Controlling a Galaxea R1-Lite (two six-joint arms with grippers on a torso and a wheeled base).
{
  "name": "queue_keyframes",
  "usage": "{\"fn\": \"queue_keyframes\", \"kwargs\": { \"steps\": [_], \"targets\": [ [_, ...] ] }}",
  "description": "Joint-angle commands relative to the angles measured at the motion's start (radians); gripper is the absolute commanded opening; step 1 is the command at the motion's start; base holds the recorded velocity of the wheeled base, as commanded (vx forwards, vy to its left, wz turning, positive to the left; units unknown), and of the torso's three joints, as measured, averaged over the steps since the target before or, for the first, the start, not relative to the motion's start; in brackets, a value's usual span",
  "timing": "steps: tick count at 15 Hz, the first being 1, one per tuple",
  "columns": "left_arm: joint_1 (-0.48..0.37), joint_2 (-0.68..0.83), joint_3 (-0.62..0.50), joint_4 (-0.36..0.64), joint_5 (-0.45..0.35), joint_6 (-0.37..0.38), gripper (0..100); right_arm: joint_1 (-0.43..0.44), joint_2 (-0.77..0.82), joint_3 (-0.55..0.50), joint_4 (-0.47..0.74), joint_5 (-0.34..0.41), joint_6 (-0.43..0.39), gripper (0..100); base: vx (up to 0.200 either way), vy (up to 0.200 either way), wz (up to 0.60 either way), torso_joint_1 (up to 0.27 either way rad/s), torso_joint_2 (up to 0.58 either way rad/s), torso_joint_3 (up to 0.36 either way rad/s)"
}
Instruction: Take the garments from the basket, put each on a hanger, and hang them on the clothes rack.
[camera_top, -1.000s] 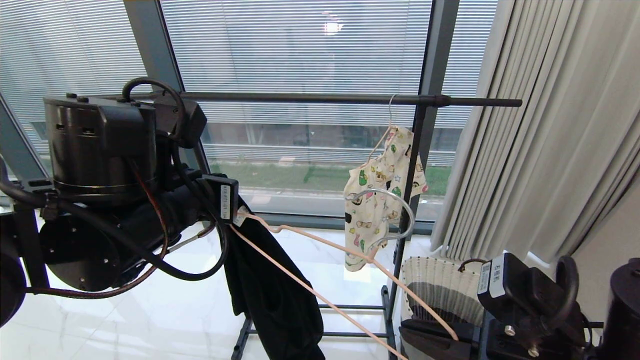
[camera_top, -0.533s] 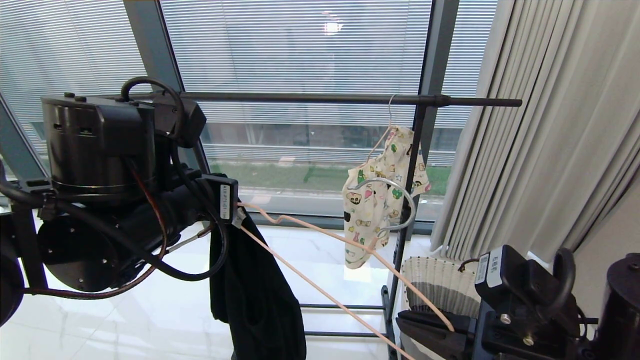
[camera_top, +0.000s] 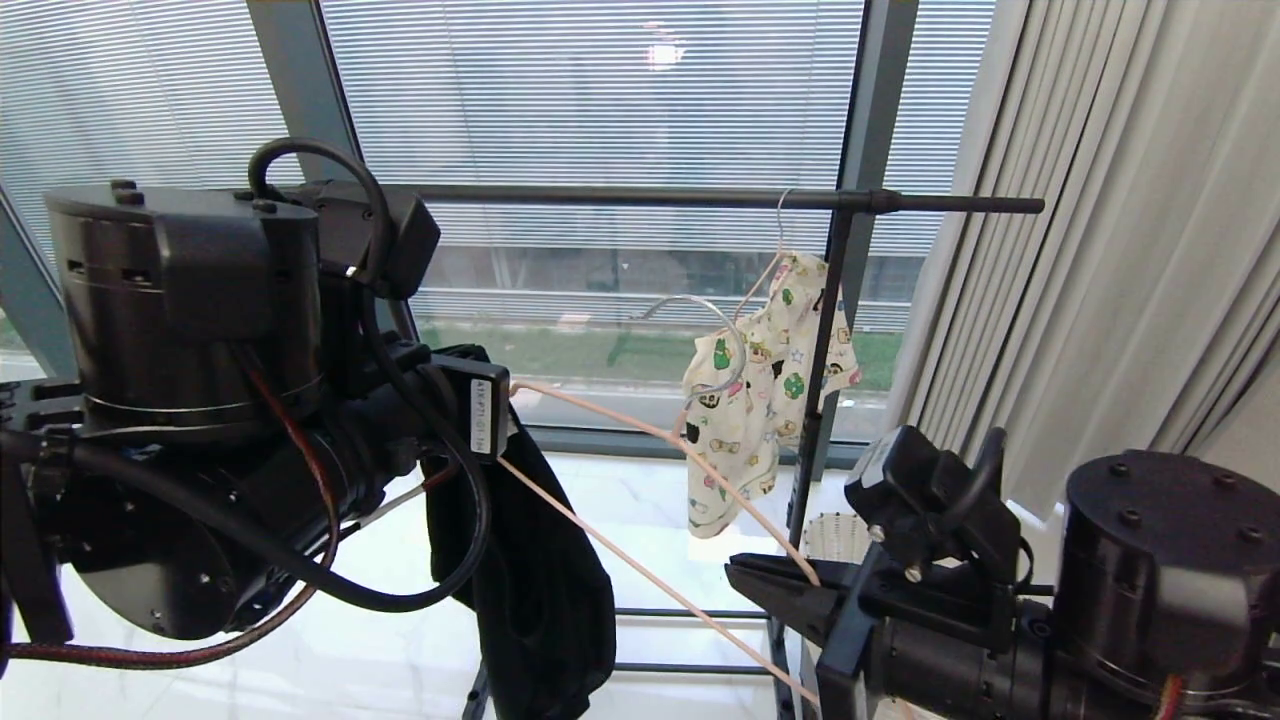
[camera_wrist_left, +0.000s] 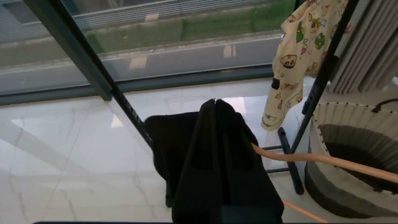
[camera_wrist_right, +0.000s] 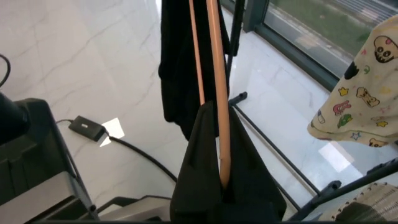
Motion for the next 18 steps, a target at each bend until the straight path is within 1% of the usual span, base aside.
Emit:
{"fn": "queue_keyframes", "kwargs": {
  "steps": [1,3,5,7,11,13,15,18],
  "targets": [
    [-0.030,0.003,-0.001,-0.021,0.002,-0.004,0,-0.002,0.065,-0.028,0.000,0.000,-0.001,0,0.000,0.000,0.00,0.000,0.00,0.000],
    [-0.069,-0.002,-0.001,-0.021,0.000,-0.015,0,-0.002,0.082,-0.038,-0.002,0.000,-0.001,0,0.000,0.000,0.00,0.000,0.00,0.000],
    [-0.134,-0.003,-0.010,-0.021,-0.001,-0.055,0,-0.004,0.108,-0.057,-0.002,0.000,-0.001,0,0.000,0.000,0.00,0.000,0.00,0.000],
    [-0.184,-0.003,-0.012,-0.021,-0.001,-0.073,0,-0.004,0.134,-0.080,-0.002,0.000,0.004,0,0.000,0.000,0.00,0.000,0.00,0.000],
    [-0.200,-0.026,0.005,-0.021,-0.004,-0.066,0,-0.028,0.156,-0.100,-0.002,-0.010,0.030,0,0.000,0.000,0.00,0.000,0.00,0.000],
    [-0.200,-0.046,0.033,-0.021,-0.004,-0.053,0,-0.044,0.154,-0.100,-0.002,-0.013,0.045,0,0.000,0.000,0.00,0.000,0.00,0.000],
    [-0.200,-0.085,0.108,-0.024,-0.007,0.016,0,-0.047,0.154,-0.098,-0.002,-0.063,0.082,0,0.000,0.000,0.00,0.000,0.00,0.000],
    [-0.202,-0.102,0.133,-0.053,-0.039,0.049,0,-0.045,0.151,-0.100,-0.002,-0.076,0.106,0,0.000,0.000,0.00,0.000,0.00,0.000]
  ]
}}
